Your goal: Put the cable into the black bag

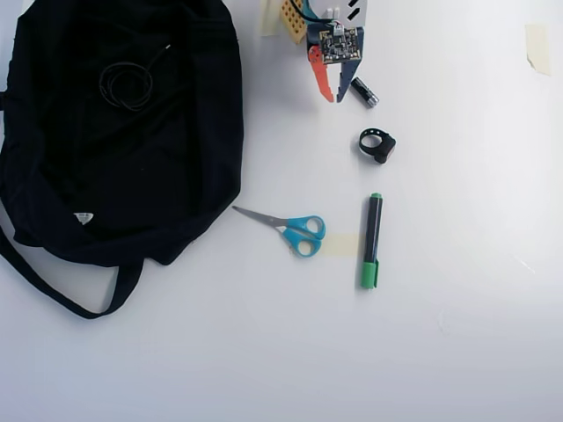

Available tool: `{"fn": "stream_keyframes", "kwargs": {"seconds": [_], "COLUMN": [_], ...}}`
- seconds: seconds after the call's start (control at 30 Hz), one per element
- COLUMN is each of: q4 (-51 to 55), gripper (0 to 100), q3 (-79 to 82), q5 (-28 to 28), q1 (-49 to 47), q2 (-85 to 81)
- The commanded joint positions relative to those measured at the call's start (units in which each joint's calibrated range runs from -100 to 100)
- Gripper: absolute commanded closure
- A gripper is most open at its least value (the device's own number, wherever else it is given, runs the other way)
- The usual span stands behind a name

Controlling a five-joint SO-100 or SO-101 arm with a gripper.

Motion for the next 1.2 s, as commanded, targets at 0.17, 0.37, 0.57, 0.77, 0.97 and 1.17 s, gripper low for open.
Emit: {"fn": "stream_keyframes", "kwargs": {"seconds": [0.17, 0.37, 0.57, 0.77, 0.97, 1.17], "q4": [0.1, 8.7, 8.7, 8.7, 8.7, 8.7], "gripper": [98, 98, 98, 98, 98, 98], "q3": [8.6, 8.6, 8.6, 8.6, 8.6, 8.6], "q5": [0.0, 0.0, 0.2, 0.2, 0.2, 0.2], "q1": [-0.1, -0.1, 0.0, 0.0, 0.0, 0.0], "q2": [-6.5, -6.5, -6.5, -6.5, -6.5, -6.5]}}
